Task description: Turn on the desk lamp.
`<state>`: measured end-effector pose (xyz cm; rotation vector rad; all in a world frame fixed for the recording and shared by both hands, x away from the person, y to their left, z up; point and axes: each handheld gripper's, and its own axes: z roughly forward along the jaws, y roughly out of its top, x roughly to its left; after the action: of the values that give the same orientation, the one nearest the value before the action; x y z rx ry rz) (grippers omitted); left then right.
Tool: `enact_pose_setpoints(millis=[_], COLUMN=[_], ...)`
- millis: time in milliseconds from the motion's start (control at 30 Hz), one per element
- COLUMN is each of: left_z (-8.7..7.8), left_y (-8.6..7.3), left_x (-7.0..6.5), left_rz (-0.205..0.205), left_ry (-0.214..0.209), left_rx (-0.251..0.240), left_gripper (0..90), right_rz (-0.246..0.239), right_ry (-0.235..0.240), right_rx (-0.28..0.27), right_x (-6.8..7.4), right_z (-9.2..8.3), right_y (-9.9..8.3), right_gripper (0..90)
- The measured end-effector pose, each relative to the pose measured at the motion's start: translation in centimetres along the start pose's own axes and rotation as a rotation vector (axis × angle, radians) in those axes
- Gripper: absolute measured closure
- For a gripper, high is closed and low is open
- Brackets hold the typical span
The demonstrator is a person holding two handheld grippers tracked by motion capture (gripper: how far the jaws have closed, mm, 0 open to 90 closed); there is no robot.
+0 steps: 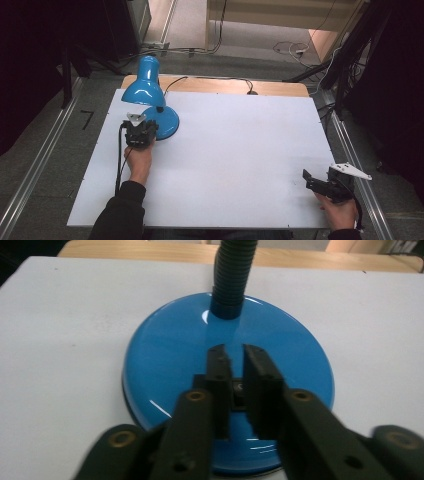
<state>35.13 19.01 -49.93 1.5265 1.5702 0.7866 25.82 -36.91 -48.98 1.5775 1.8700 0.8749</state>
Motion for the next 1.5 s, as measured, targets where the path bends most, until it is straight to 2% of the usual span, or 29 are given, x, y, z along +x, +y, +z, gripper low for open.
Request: enact_pose_setpoints(millis=[67,1167,1500], left_z=[0.15,0.65,0.66], left_y=[0.12,-0.07,-0.08], left_x=[-0.05,-0.26,-0.24], left_rz=[0.003,0.013,-0.003], left_ry=[-0.006,-0.015,-0.016], left_rx=[-0.002,0.032,0.032], left_gripper=[89.9,90.0,90.0], right_rz=[0.001,0.005,0.002], right_ry=[0.0,0.003,0.004], right_rx=[0.001,0.003,-0.001], right_x=[0.0,0.0,-0.04], right_z=[0.0,0.06,0.03], right_y=[0.0,0.0,0.01], right_gripper=[5.5,5.5,5.6])
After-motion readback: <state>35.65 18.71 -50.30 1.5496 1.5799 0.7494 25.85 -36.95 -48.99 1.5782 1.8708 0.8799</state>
